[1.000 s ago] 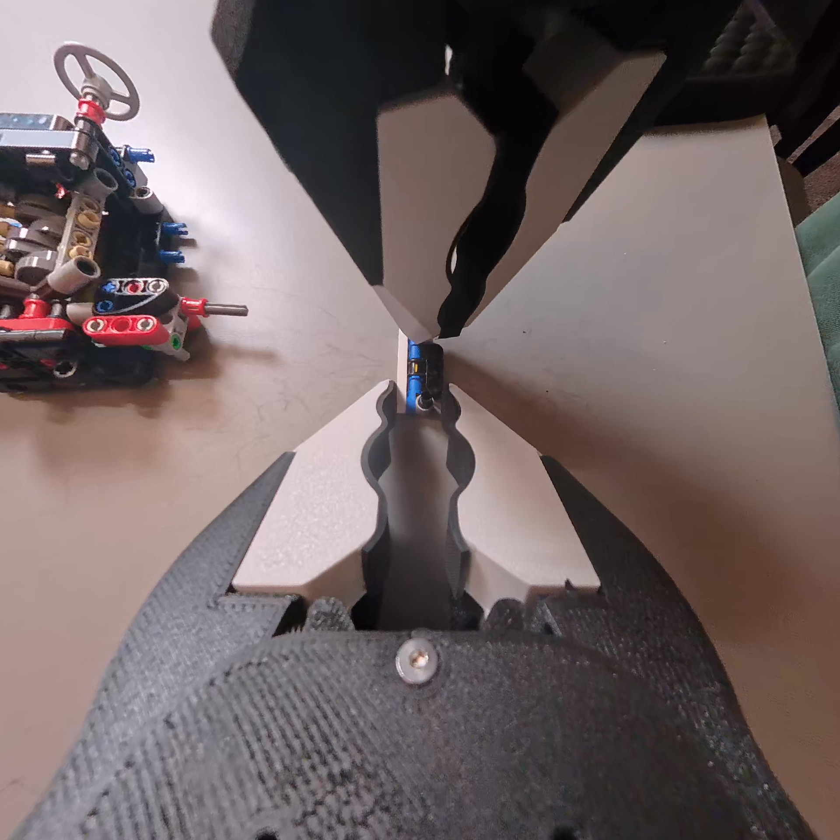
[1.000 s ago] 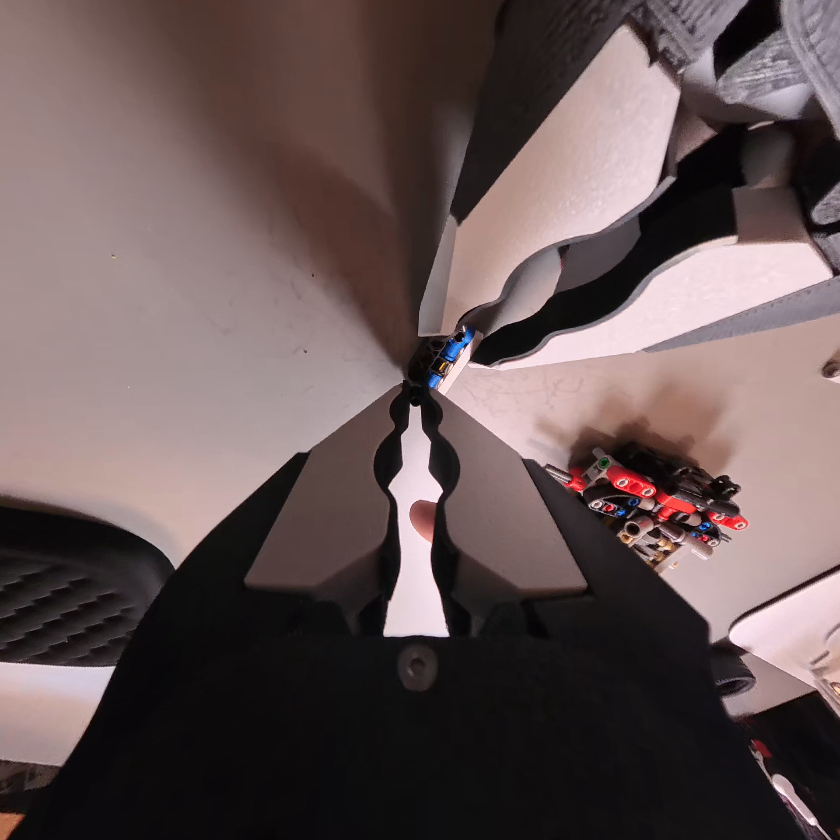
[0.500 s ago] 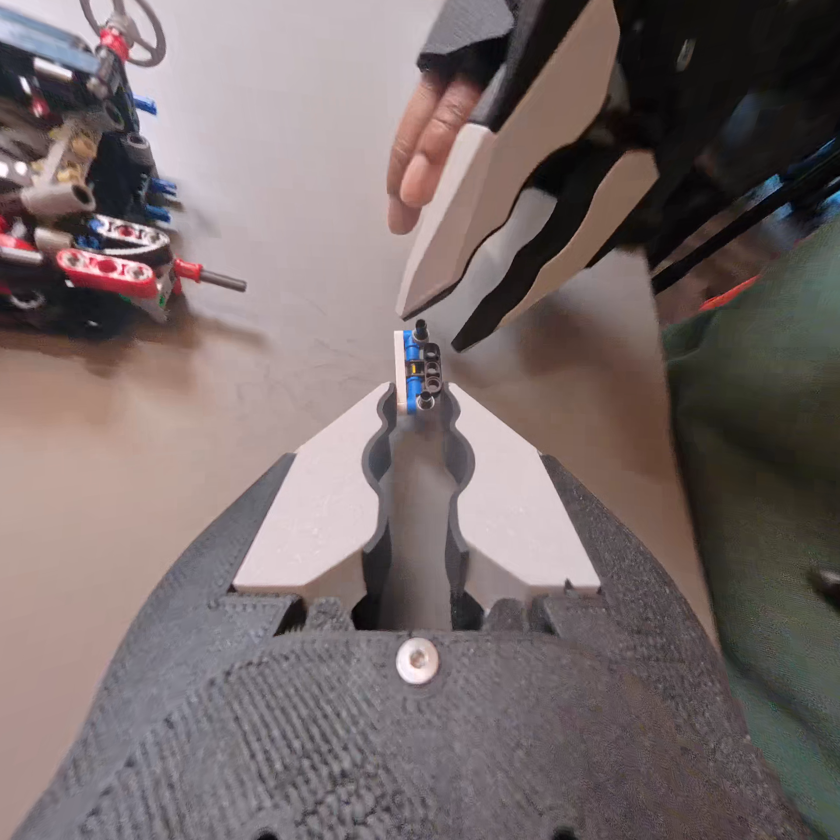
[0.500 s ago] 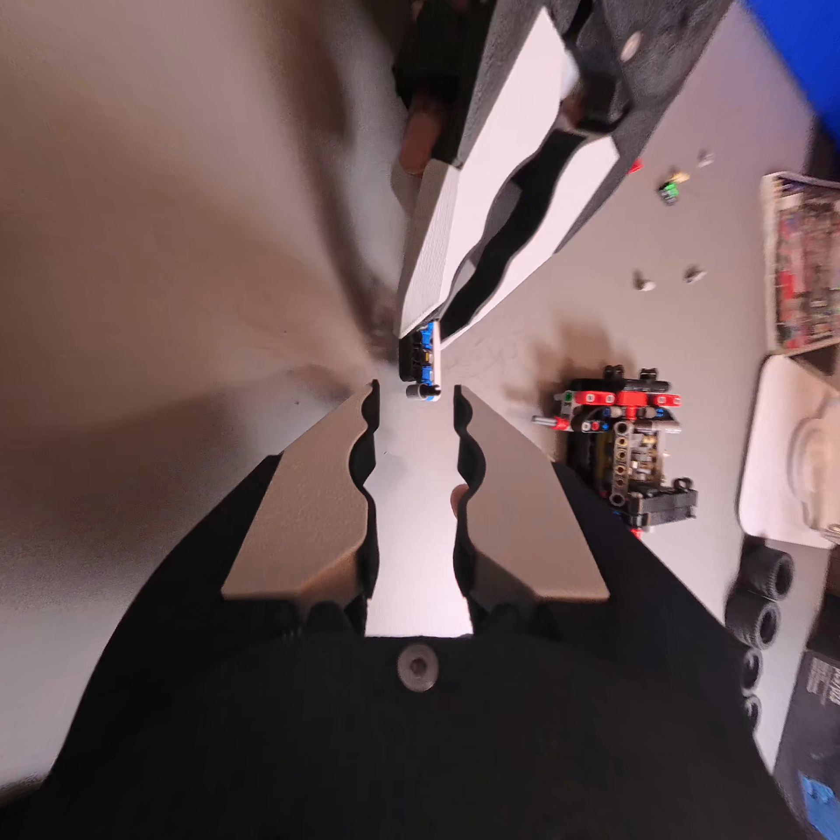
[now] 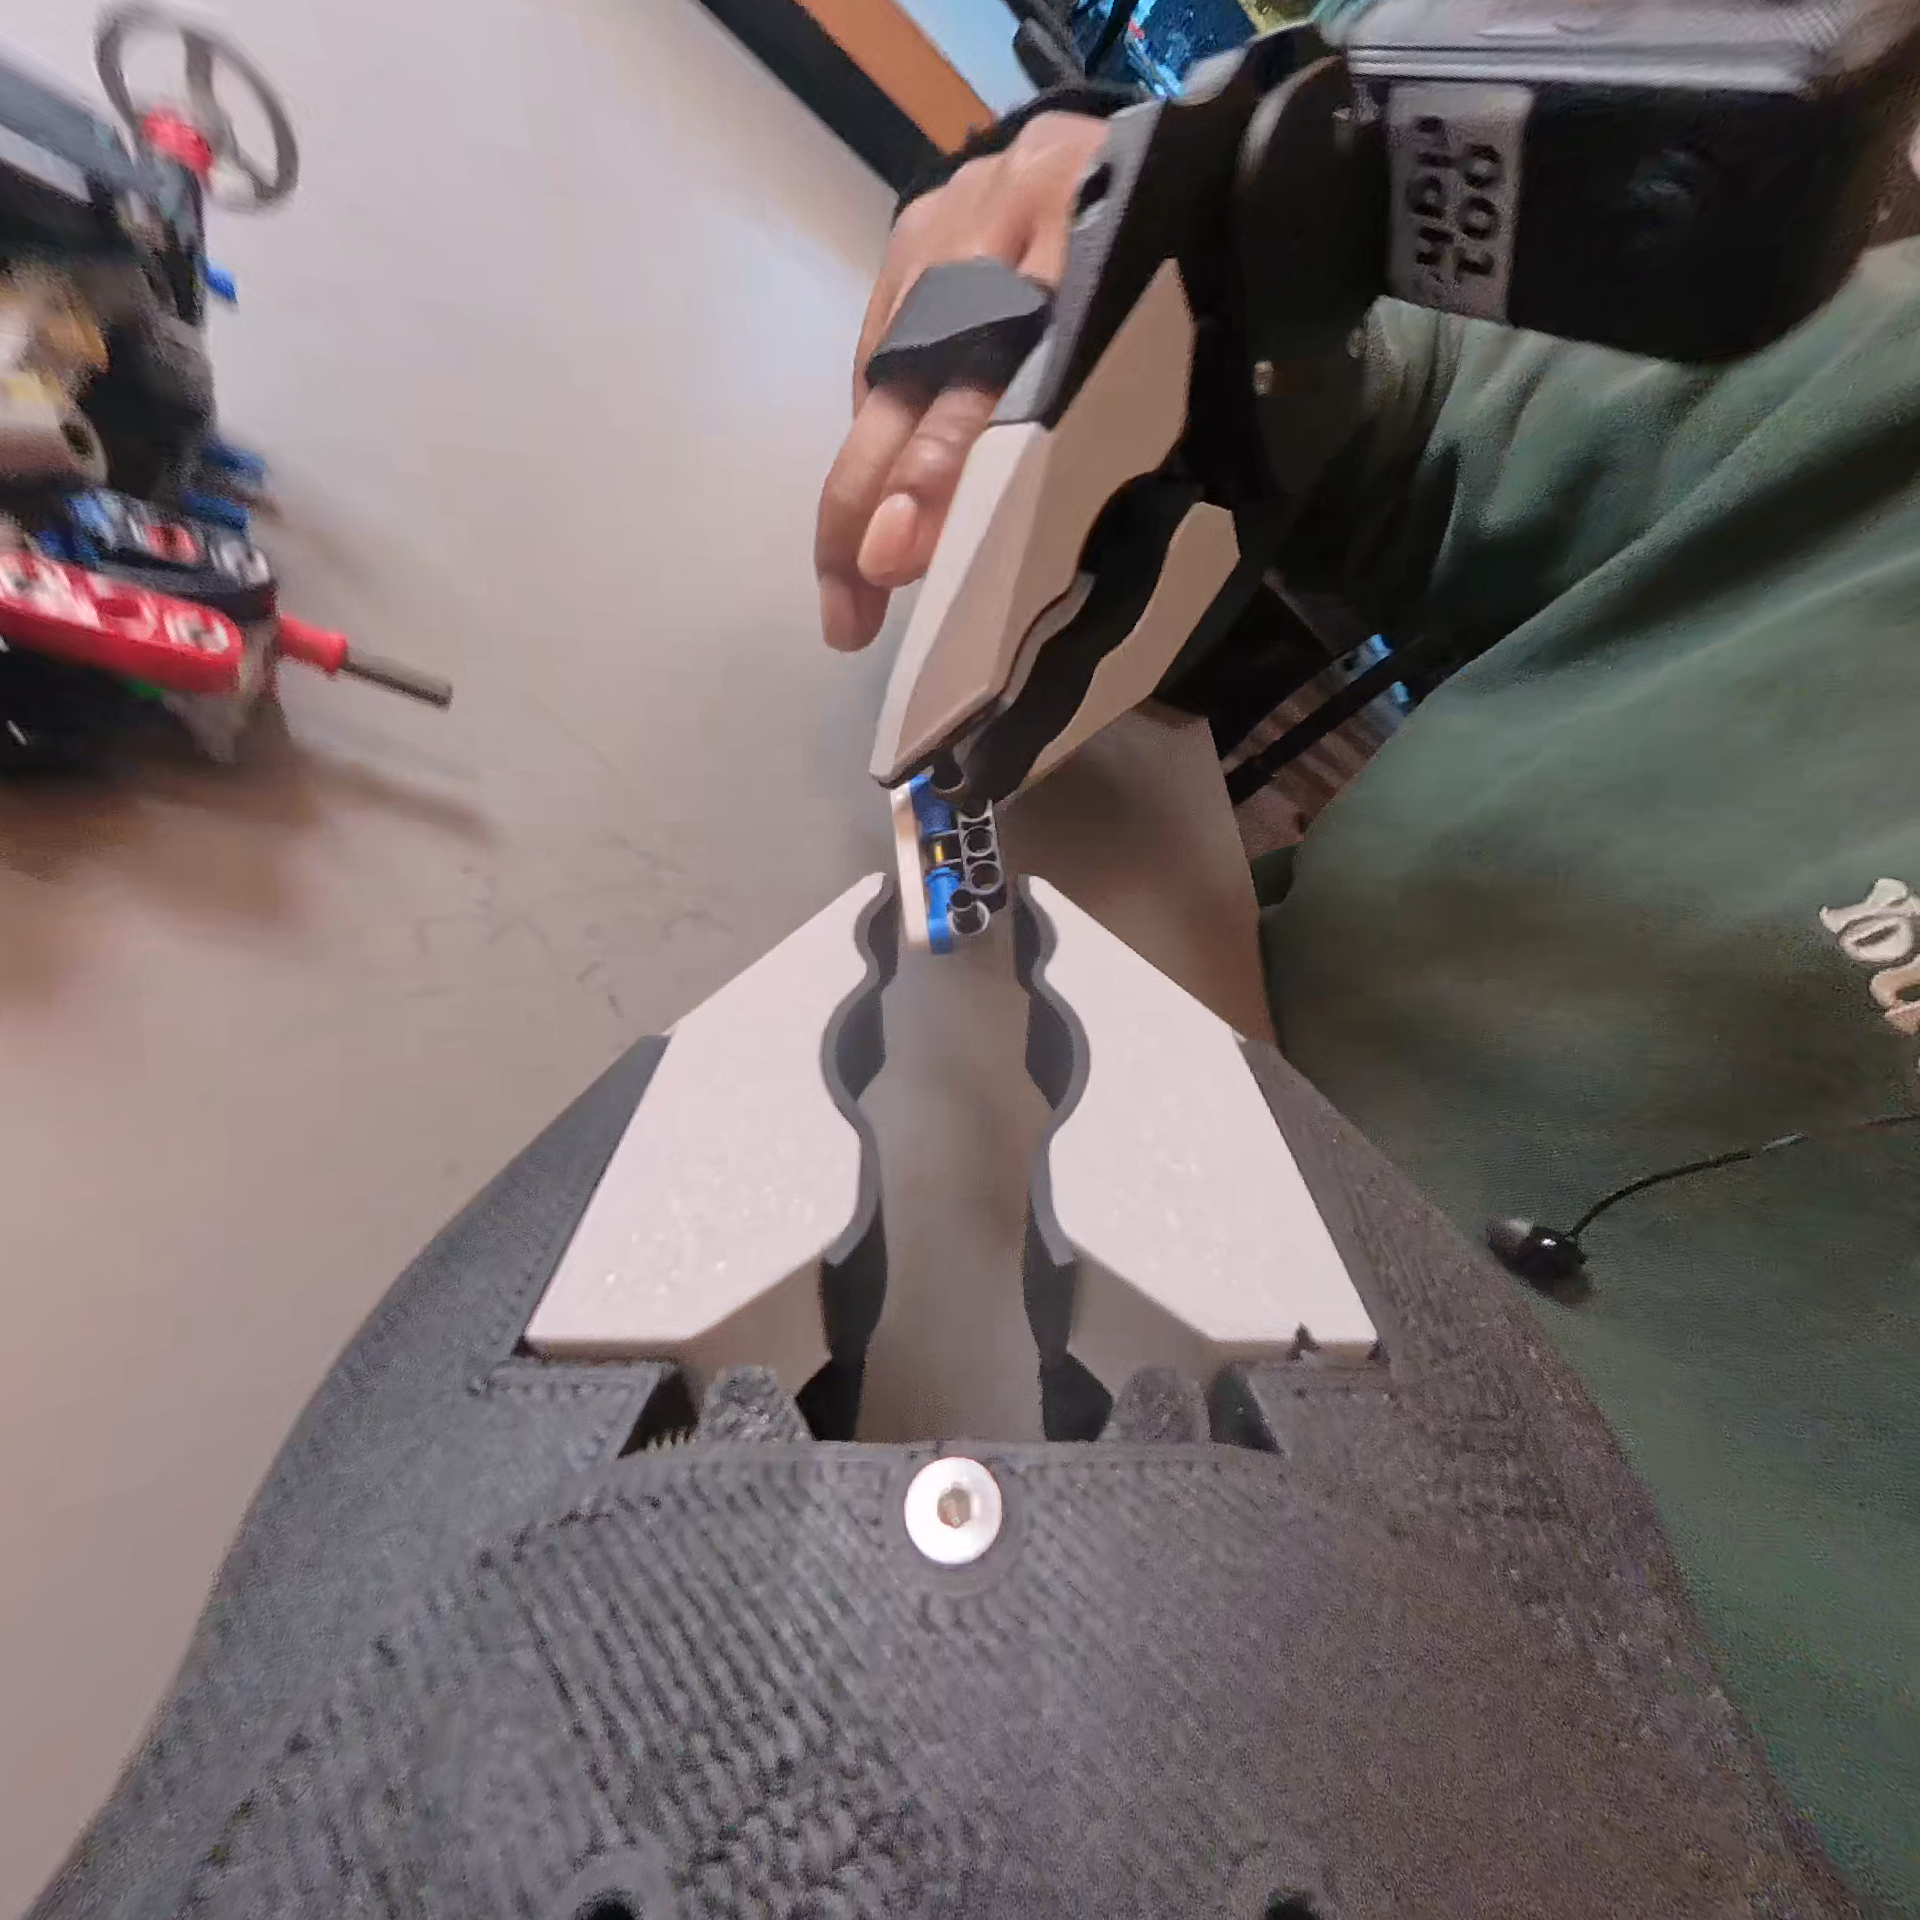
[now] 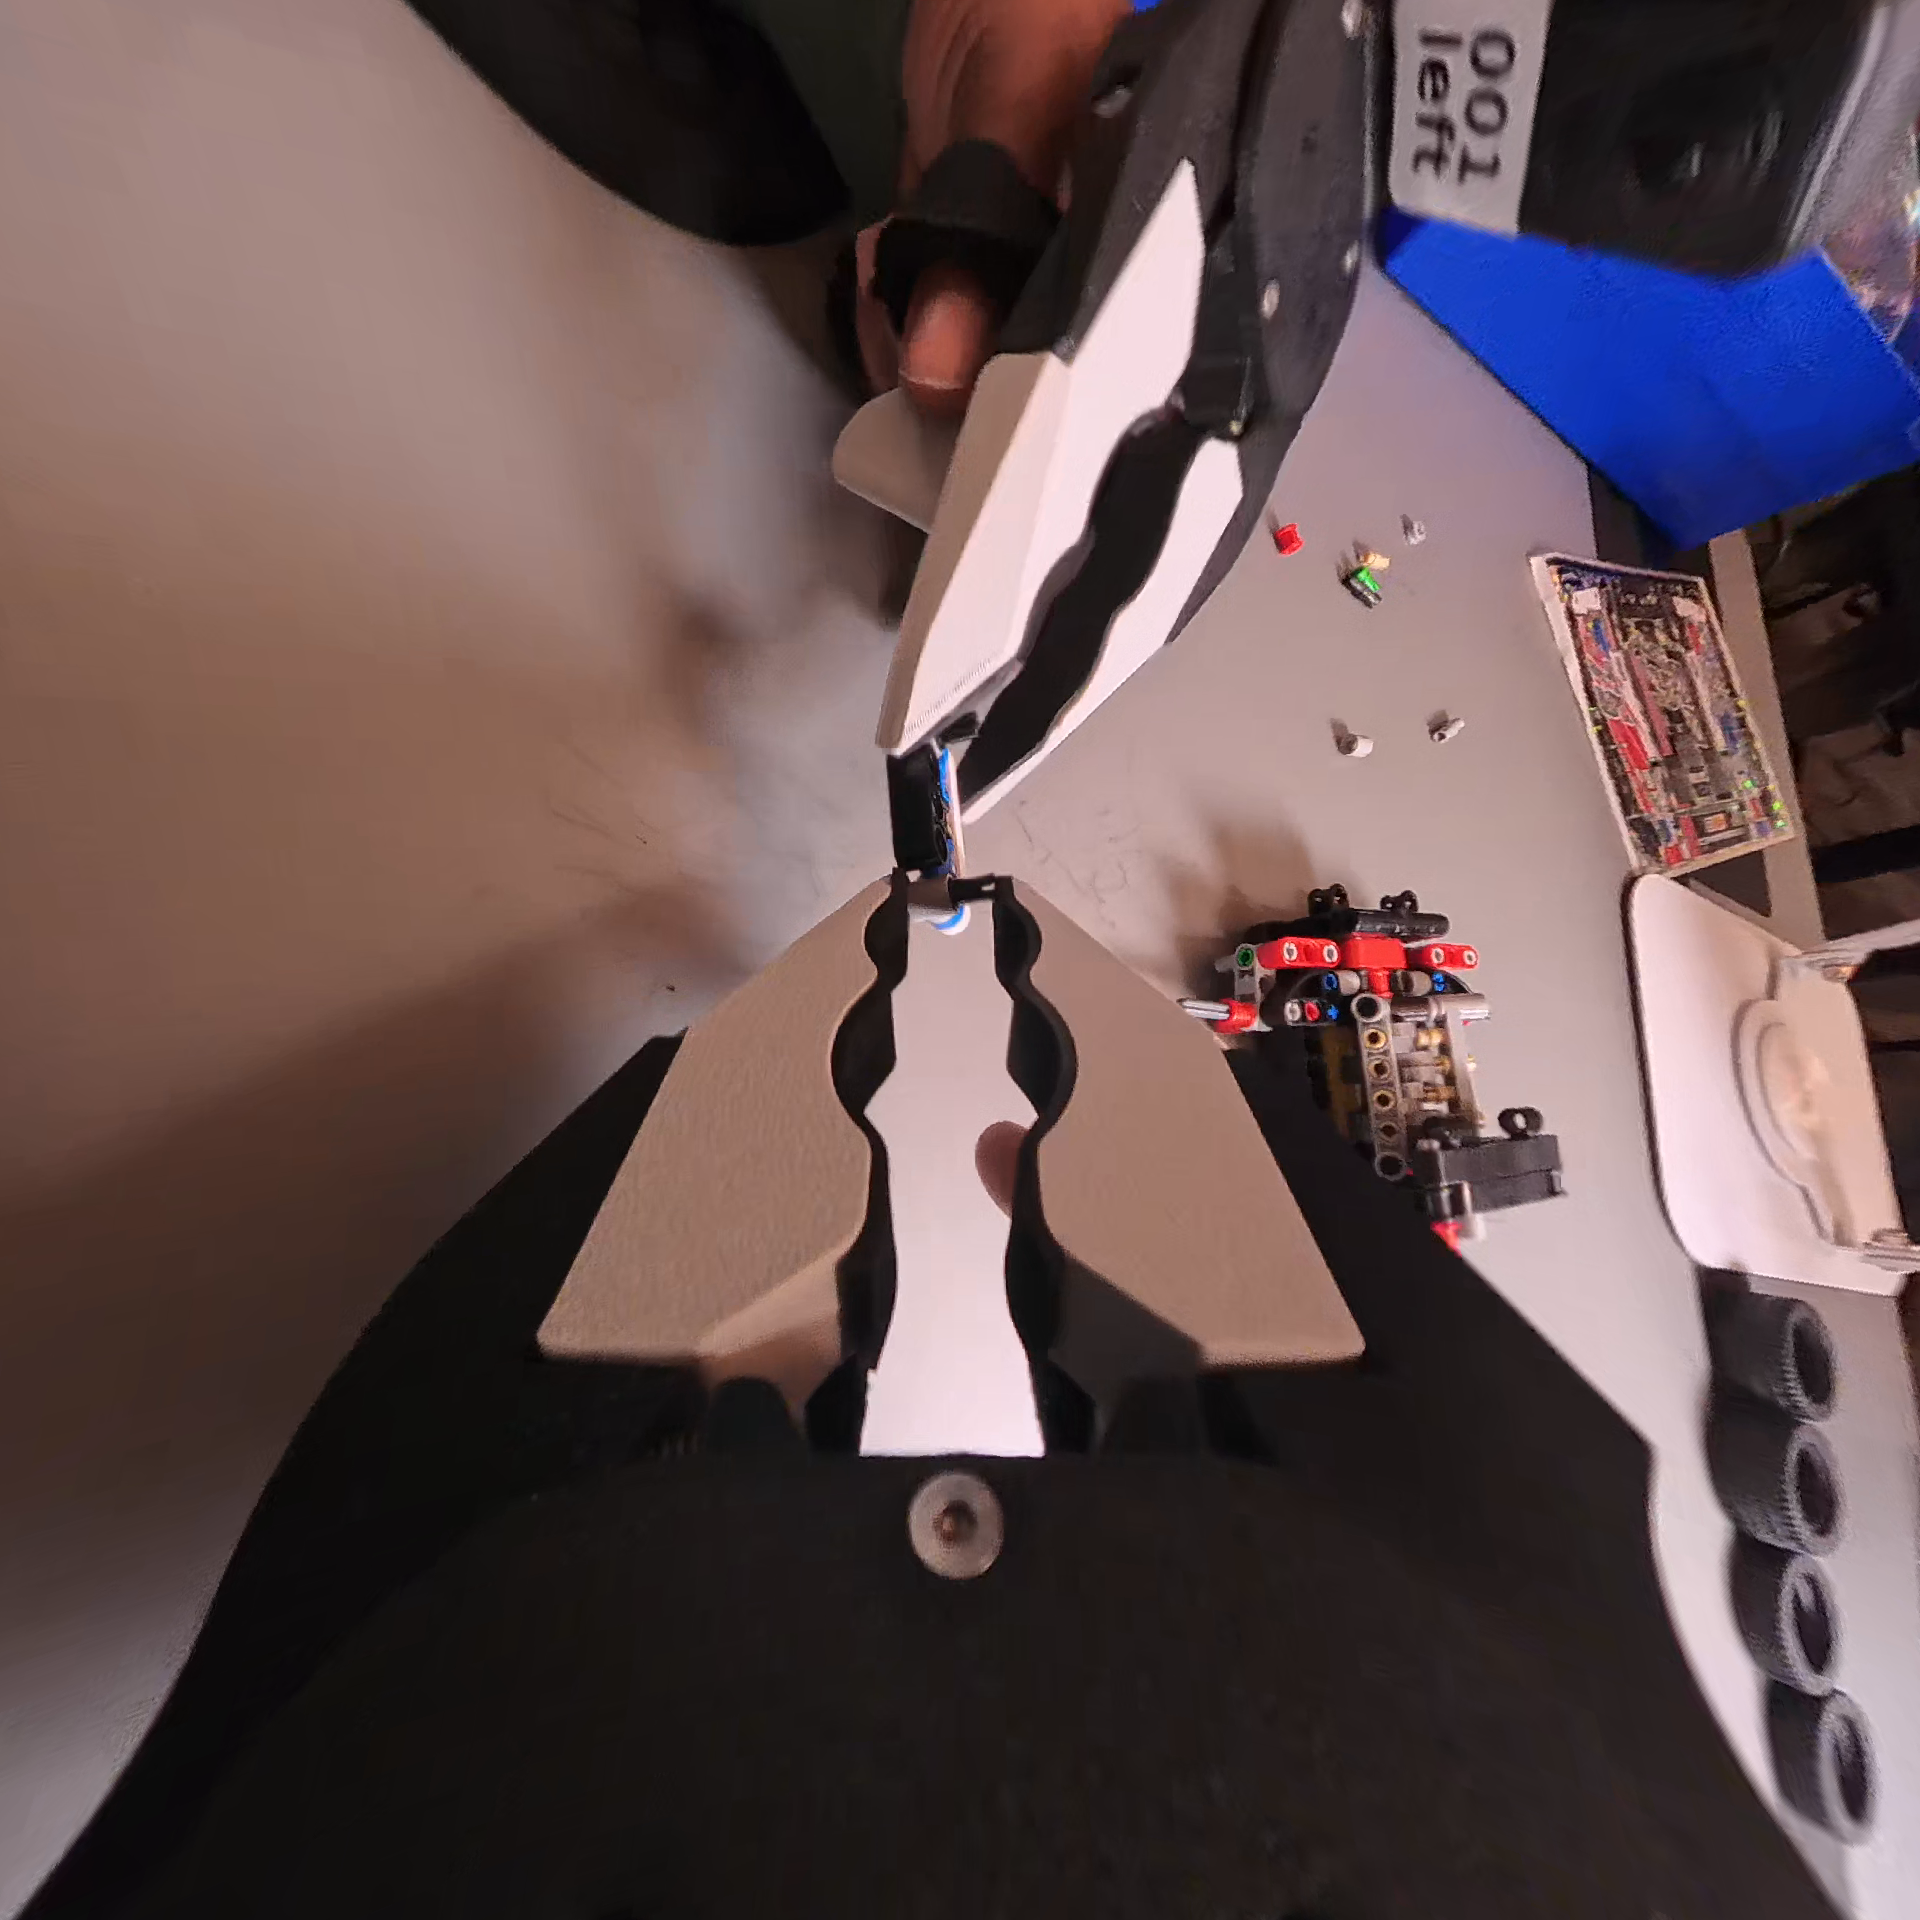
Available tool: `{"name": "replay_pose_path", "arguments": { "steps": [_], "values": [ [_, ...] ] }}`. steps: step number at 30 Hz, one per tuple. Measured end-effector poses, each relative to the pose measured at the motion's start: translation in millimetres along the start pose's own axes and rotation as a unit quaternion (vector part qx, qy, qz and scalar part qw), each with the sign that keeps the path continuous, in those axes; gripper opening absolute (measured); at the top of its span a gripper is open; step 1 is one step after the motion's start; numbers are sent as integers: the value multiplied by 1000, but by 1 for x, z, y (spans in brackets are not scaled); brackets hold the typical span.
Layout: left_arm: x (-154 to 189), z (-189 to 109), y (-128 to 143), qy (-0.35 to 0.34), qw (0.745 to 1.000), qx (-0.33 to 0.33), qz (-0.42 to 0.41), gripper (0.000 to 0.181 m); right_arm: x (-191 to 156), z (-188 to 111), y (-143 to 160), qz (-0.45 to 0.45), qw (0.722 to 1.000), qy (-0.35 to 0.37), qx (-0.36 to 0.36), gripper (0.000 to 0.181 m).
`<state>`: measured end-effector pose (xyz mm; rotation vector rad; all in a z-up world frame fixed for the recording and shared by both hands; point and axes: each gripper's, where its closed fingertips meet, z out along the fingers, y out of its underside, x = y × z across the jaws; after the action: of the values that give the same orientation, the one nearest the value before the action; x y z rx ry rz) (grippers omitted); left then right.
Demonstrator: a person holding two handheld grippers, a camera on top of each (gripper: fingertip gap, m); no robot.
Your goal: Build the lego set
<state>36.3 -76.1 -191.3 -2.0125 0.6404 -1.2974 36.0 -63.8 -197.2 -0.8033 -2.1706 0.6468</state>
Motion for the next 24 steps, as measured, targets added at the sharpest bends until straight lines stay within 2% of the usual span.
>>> {"name": "replay_pose_path", "arguments": {
  "steps": [3,6,8,14,16,20,24],
  "values": [
    [6,-8,-12,-47,992,18,114,40,7,-7,-3,48,998,-1,27,15],
    [4,-12,-15,-120,967,6,226,42,13,-13,-6,92,994,-3,57,15],
    [4,-11,-19,-148,952,10,269,36,13,-15,-6,115,991,-12,70,15],
    [5,-7,-20,-175,926,14,334,15,9,-12,-5,151,984,-42,89,15],
    [3,-7,-18,-183,920,3,347,14,8,-10,-4,155,982,-46,93,15],
    [2,-7,-19,-185,919,-1,349,14,11,-11,-4,165,979,-45,110,15],
    [-9,-10,-23,-196,931,18,306,15,17,-7,3,140,986,-8,88,15]
  ]
}}
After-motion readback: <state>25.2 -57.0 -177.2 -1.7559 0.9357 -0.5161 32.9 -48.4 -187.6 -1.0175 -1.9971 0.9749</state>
